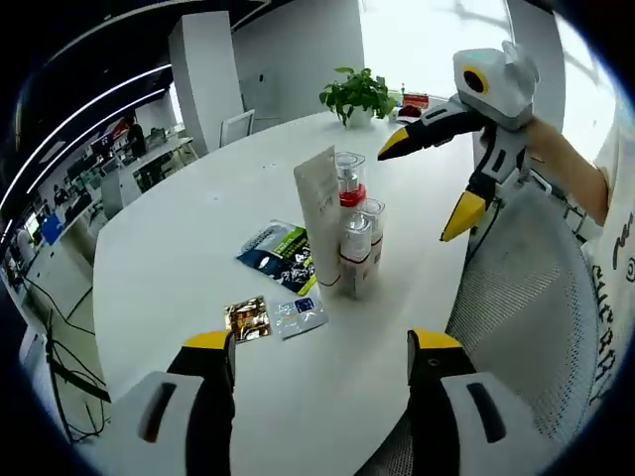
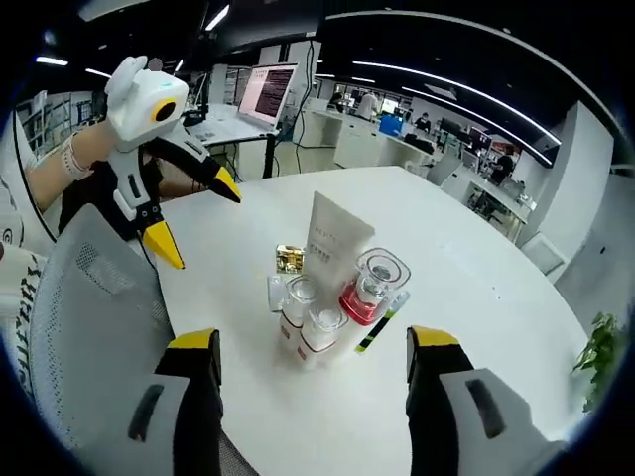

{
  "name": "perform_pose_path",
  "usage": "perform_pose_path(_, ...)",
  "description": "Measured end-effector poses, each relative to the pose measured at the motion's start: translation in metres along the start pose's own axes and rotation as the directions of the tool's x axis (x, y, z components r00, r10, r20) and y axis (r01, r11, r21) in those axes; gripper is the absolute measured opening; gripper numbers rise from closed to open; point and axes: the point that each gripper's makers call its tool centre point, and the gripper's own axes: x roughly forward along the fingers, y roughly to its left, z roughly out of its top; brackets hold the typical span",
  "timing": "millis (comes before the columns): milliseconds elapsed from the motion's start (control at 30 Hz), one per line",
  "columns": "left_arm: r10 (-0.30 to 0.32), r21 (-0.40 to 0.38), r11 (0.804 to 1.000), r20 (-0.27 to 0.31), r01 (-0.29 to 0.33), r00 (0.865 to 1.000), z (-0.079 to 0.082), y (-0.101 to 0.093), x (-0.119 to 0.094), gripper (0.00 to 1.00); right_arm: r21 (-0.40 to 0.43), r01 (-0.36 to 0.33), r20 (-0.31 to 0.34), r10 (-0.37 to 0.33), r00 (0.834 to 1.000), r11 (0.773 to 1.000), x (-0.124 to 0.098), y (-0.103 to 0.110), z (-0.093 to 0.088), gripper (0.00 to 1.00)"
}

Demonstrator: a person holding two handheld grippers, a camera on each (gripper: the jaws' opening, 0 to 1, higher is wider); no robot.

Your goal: Arrange the skincare products in the storage area until every visible bottle or jar stands upright without overlapping.

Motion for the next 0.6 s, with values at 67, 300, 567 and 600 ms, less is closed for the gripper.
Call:
perform_pose_path(67, 0.008, 0.008, 1.0, 0.006, -0.008, 1.0, 0.002, 0.001, -0.004, 0.7, -0.001, 0.003, 0.005, -0.003, 1.0, 1.0, -0.003, 0.0, 0.002, 0.79)
perform_pose_path(300, 0.028, 0.031, 0.999, -0.011, -0.027, 1.0, -0.003, 0.01, -0.013, 0.79, 0.011, -0.012, 0.02, 0.012, 1.0, 1.0, -0.01, 0.002, 0.003, 0.83)
perform_pose_path(567, 0.031, 0.014, 0.999, -0.011, -0.031, 0.999, -0.007, 0.016, -0.017, 0.9, 0.034, 0.003, 0.028, -0.004, 1.0, 0.999, -0.013, -0.004, 0.0, 0.88)
perform_pose_path(600, 0.032, 0.013, 0.999, -0.011, -0.032, 0.999, -0.008, 0.017, -0.017, 0.92, 0.036, 0.008, 0.028, -0.009, 1.0, 0.999, -0.013, -0.005, 0.0, 0.9)
